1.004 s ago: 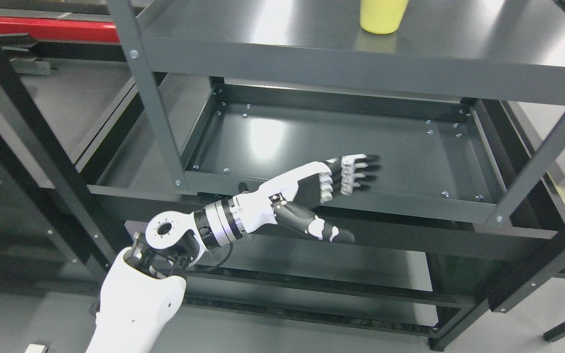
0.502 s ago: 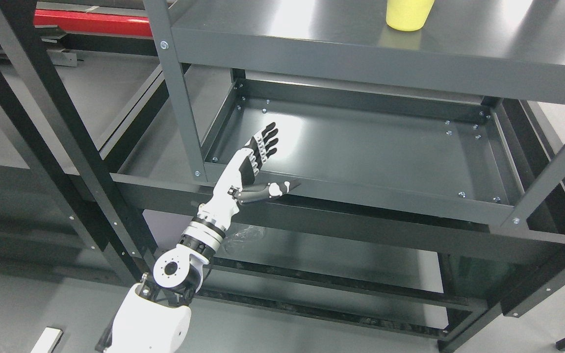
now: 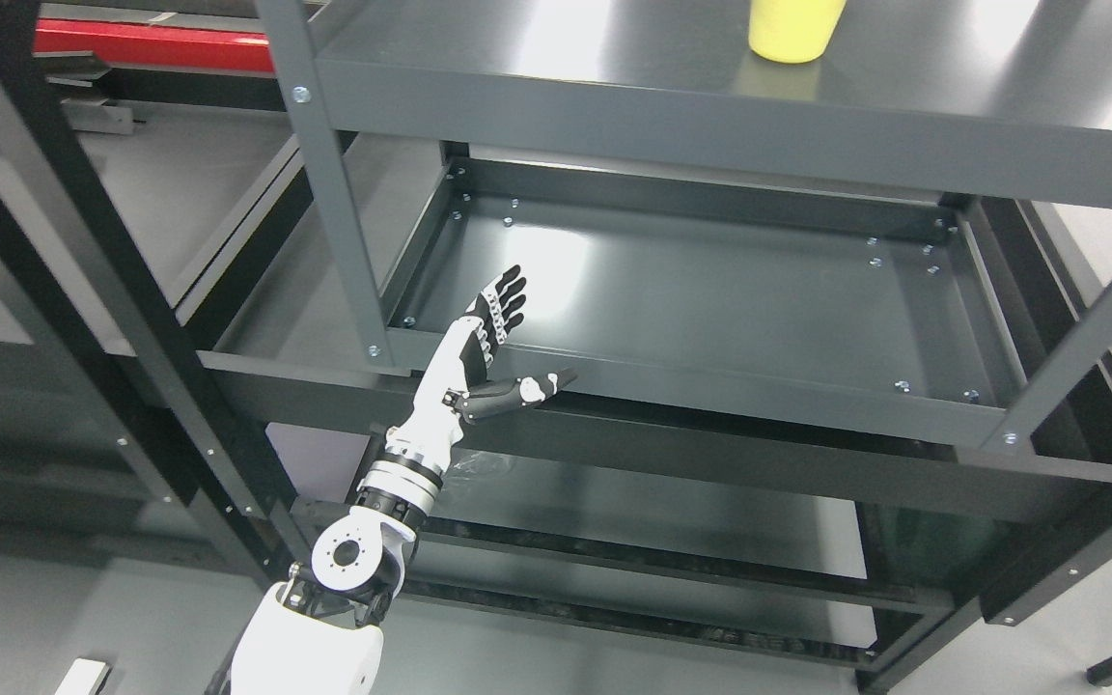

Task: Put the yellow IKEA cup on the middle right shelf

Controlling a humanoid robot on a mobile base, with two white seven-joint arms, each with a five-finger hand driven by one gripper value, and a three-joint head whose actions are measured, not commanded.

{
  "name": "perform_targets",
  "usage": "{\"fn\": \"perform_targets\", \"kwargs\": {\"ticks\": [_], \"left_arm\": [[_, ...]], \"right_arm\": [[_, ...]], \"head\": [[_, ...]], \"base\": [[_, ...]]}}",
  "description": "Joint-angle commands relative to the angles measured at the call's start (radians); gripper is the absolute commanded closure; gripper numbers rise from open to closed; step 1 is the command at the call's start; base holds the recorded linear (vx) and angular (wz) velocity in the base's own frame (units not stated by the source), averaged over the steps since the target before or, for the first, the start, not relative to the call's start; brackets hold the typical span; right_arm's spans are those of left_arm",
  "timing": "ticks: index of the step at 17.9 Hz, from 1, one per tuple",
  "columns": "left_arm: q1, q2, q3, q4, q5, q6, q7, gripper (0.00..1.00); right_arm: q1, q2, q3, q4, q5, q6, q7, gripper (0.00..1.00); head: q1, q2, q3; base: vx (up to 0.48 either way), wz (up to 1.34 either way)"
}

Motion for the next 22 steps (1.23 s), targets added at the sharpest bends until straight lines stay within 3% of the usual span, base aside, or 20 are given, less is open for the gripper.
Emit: {"fn": "perform_targets", "kwargs": {"ticks": [1, 6, 22], "left_arm": [[0.028, 0.003, 0.035, -0.107, -0.007, 0.045, 0.000, 0.01], [0.166, 0.003, 0.049, -0.229, -0.007, 0.071, 0.002, 0.01], [0.186, 0.003, 0.057, -0.319, -0.006, 0.077, -0.003, 0.01]], "right_arm": [[0.014, -0.017, 0.017, 0.000, -0.025, 0.001, 0.001, 0.01], [0.014, -0.017, 0.017, 0.000, -0.025, 0.001, 0.001, 0.01], [0.014, -0.017, 0.017, 0.000, -0.025, 0.001, 0.001, 0.01]], "head": [[0.0000, 0.000, 0.000], [0.0000, 0.000, 0.000], [0.0000, 0.000, 0.000]], "base": [[0.037, -0.13], [0.035, -0.11], [0.003, 0.00]]}}
